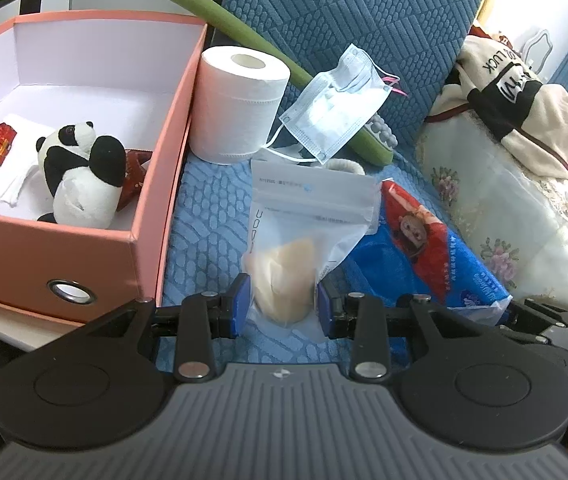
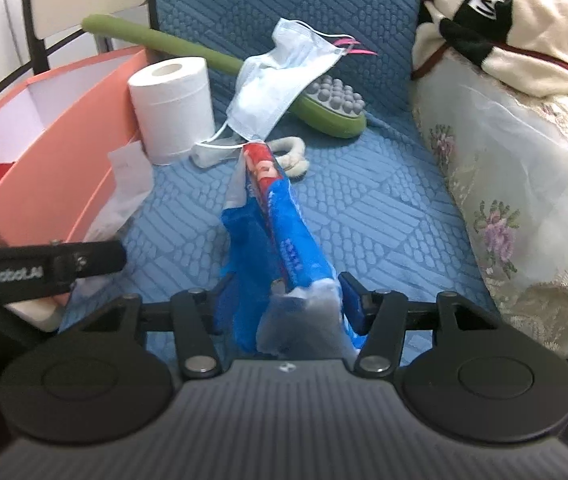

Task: Organize soft objects
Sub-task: 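Lift and carry the sponge-puff bag and blue snack bag over the box with both grippers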

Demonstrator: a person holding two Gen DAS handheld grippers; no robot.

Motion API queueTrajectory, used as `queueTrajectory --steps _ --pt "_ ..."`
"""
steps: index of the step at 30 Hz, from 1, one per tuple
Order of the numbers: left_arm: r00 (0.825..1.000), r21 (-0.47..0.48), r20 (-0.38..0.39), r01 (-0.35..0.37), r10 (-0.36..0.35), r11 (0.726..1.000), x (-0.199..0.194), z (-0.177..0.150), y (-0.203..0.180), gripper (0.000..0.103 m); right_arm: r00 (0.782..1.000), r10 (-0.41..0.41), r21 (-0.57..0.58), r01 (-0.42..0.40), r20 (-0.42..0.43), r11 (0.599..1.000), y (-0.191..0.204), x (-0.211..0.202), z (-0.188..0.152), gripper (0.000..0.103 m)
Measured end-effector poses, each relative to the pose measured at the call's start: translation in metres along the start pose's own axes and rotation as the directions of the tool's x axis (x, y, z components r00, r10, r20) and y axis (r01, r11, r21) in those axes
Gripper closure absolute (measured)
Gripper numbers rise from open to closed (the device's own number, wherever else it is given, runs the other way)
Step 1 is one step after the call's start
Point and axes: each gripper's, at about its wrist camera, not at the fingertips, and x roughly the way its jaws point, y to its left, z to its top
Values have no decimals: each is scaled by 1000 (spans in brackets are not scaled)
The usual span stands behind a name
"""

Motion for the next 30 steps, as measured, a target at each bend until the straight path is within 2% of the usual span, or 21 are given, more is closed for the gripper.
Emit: queueTrajectory --steps 2,6,18,30 --pt "1000 3 -2 0 0 1000 0 0 -2 63 1000 -2 15 2 -9 1000 -3 0 0 74" --pt "1000 9 -11 6 -6 1000 -3 3 -5 63 1000 -8 39 8 -13 999 -8 -3 5 82" --pt "999 -17 -32 28 -29 999 -34 32 -8 63 999 15 118 -12 -30 993 -5 -36 30 84" --pt "999 -18 -30 32 -32 999 -72 86 -5 63 998 67 132 -68 9 989 20 -71 92 84"
